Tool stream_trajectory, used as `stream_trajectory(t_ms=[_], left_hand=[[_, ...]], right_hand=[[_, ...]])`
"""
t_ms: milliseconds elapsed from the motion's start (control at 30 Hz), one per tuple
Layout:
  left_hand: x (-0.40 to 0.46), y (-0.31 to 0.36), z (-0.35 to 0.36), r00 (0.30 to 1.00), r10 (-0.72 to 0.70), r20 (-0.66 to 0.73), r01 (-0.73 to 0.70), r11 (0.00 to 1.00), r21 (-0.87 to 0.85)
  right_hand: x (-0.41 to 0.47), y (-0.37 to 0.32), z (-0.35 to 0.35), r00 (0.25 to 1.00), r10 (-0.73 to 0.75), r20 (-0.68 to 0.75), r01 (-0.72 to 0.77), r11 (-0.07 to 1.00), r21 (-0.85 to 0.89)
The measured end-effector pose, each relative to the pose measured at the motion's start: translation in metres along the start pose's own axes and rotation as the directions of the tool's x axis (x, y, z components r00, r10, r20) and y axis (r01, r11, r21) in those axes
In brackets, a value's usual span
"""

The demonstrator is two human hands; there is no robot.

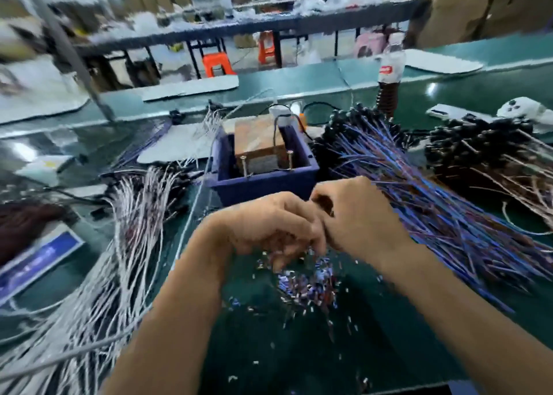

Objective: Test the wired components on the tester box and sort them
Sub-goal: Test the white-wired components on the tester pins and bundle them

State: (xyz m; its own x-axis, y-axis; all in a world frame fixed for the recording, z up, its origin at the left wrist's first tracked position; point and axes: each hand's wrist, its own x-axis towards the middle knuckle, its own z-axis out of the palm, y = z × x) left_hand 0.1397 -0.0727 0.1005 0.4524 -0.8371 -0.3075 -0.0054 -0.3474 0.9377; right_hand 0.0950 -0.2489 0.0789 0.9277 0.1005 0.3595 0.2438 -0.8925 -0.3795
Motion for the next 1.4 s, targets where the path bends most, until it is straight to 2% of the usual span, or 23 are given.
stream_trajectory(t_ms=[67, 133, 167, 267, 333, 367, 500, 533, 567, 600, 633, 700, 833, 933, 1067, 1133, 1200, 1267, 1333, 1400], left_hand=[[-0.042, -0.018, -0.024, 0.97, -0.184, -0.157, 0.221, 0.939, 0.263], [-0.074, -0.035, -0.044, 0.869, -0.323, -0.374, 0.465, 0.79, 0.398], [-0.081, -0.04, -0.052, 0.808, -0.344, -0.478, 0.555, 0.718, 0.421], [-0.098, -0.054, -0.076, 0.55, -0.224, -0.804, 0.746, 0.564, 0.354], [-0.102, -0.058, -0.089, 0.404, -0.089, -0.911, 0.799, 0.519, 0.304], [-0.099, -0.06, -0.094, 0.371, -0.05, -0.927, 0.804, 0.518, 0.294], [-0.08, -0.063, -0.113, 0.342, 0.021, -0.939, 0.785, 0.543, 0.298], [-0.073, -0.064, -0.118, 0.333, 0.044, -0.942, 0.788, 0.535, 0.304], [-0.067, -0.066, -0.125, 0.318, 0.072, -0.945, 0.803, 0.51, 0.309], [-0.061, -0.069, -0.131, 0.297, 0.098, -0.95, 0.827, 0.471, 0.308], [-0.057, -0.072, -0.138, 0.277, 0.118, -0.954, 0.854, 0.425, 0.3], [-0.05, -0.078, -0.151, 0.246, 0.125, -0.961, 0.899, 0.342, 0.274], [-0.044, -0.089, -0.163, 0.242, 0.161, -0.957, 0.933, 0.232, 0.276], [-0.042, -0.089, -0.165, 0.246, 0.167, -0.955, 0.938, 0.207, 0.278], [-0.046, -0.084, -0.163, 0.245, 0.127, -0.961, 0.925, 0.267, 0.271], [-0.049, -0.081, -0.161, 0.219, 0.101, -0.971, 0.906, 0.348, 0.24], [-0.052, -0.075, -0.158, 0.186, 0.074, -0.98, 0.853, 0.482, 0.199], [-0.059, -0.071, -0.154, 0.151, 0.012, -0.988, 0.719, 0.685, 0.118], [-0.064, -0.072, -0.149, 0.149, -0.098, -0.984, 0.473, 0.881, -0.016], [-0.064, -0.08, -0.139, 0.123, -0.18, -0.976, 0.225, 0.963, -0.149]], right_hand=[[0.01, -0.038, 0.035, 0.976, -0.109, 0.188, 0.118, 0.992, -0.039], [0.02, -0.074, 0.064, 0.937, -0.177, 0.302, 0.188, 0.982, -0.007], [0.026, -0.089, 0.077, 0.928, -0.186, 0.324, 0.193, 0.981, 0.01], [0.049, -0.136, 0.115, 0.919, -0.134, 0.37, 0.127, 0.991, 0.044], [0.063, -0.153, 0.134, 0.899, -0.067, 0.433, 0.068, 0.998, 0.015], [0.07, -0.158, 0.139, 0.887, -0.049, 0.459, 0.064, 0.998, -0.017], [0.092, -0.166, 0.154, 0.871, -0.092, 0.482, 0.178, 0.975, -0.135], [0.093, -0.168, 0.156, 0.887, -0.076, 0.456, 0.155, 0.978, -0.138], [0.097, -0.17, 0.158, 0.899, -0.034, 0.436, 0.058, 0.997, -0.043], [0.101, -0.17, 0.163, 0.894, -0.031, 0.446, 0.033, 0.999, 0.003], [0.101, -0.172, 0.159, 0.884, 0.001, 0.467, 0.008, 1.0, -0.018], [0.104, -0.171, 0.156, 0.867, 0.155, 0.474, -0.161, 0.987, -0.028], [0.107, -0.166, 0.155, 0.858, 0.228, 0.46, -0.235, 0.971, -0.043], [0.107, -0.166, 0.157, 0.856, 0.215, 0.471, -0.226, 0.973, -0.034], [0.107, -0.162, 0.164, 0.876, 0.203, 0.437, -0.225, 0.974, -0.002], [0.105, -0.161, 0.167, 0.89, 0.194, 0.413, -0.225, 0.974, 0.026], [0.102, -0.158, 0.169, 0.909, 0.181, 0.375, -0.214, 0.976, 0.046], [0.099, -0.156, 0.169, 0.92, 0.157, 0.359, -0.189, 0.98, 0.057], [0.098, -0.153, 0.167, 0.922, 0.138, 0.361, -0.179, 0.98, 0.083], [0.096, -0.152, 0.164, 0.92, 0.129, 0.371, -0.174, 0.981, 0.09]])
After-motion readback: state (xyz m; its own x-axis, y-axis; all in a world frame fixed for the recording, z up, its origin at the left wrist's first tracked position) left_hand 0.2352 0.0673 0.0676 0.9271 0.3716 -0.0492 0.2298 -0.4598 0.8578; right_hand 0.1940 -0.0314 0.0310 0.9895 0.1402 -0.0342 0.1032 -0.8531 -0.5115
